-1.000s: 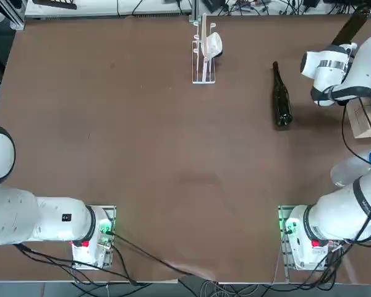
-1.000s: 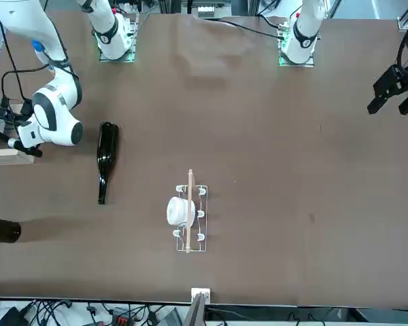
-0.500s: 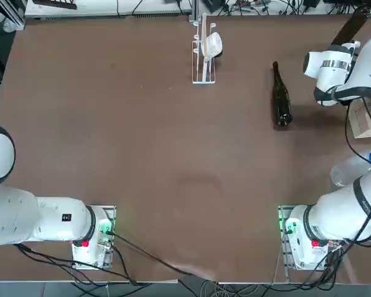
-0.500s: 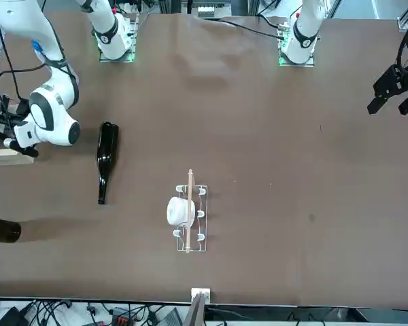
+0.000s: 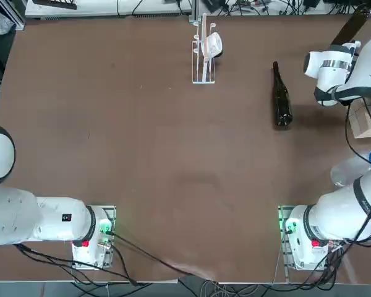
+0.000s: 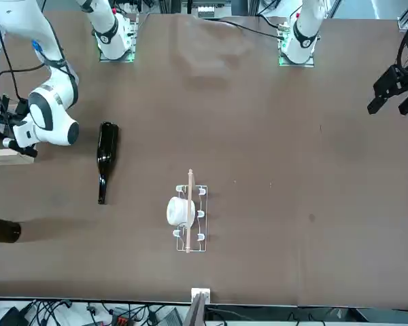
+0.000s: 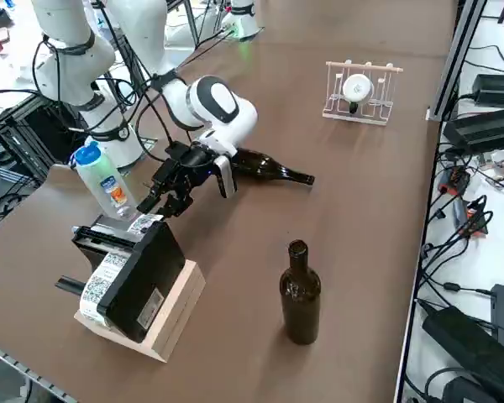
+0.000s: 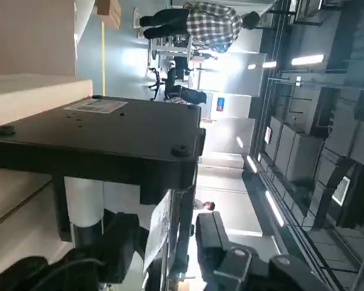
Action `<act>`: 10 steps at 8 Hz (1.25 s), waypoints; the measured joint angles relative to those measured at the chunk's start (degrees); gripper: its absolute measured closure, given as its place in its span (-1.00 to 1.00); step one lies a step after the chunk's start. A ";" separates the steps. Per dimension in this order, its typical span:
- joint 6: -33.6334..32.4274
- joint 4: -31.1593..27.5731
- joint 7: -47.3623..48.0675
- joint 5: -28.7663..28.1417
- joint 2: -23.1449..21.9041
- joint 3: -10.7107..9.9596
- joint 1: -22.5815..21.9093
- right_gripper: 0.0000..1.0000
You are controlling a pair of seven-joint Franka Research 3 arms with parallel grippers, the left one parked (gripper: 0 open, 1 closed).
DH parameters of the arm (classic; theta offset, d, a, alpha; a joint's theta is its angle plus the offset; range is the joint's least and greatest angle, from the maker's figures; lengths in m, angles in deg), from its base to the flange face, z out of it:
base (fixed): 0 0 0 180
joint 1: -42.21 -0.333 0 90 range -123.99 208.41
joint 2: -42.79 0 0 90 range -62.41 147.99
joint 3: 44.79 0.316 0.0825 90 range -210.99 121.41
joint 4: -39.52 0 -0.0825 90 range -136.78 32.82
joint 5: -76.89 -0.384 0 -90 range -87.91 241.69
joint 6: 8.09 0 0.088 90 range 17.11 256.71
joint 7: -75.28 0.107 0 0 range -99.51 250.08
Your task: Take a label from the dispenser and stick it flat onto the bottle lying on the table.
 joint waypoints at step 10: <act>-0.75 0.42 0.01 -0.10 -0.06 0.64 -0.16 0.21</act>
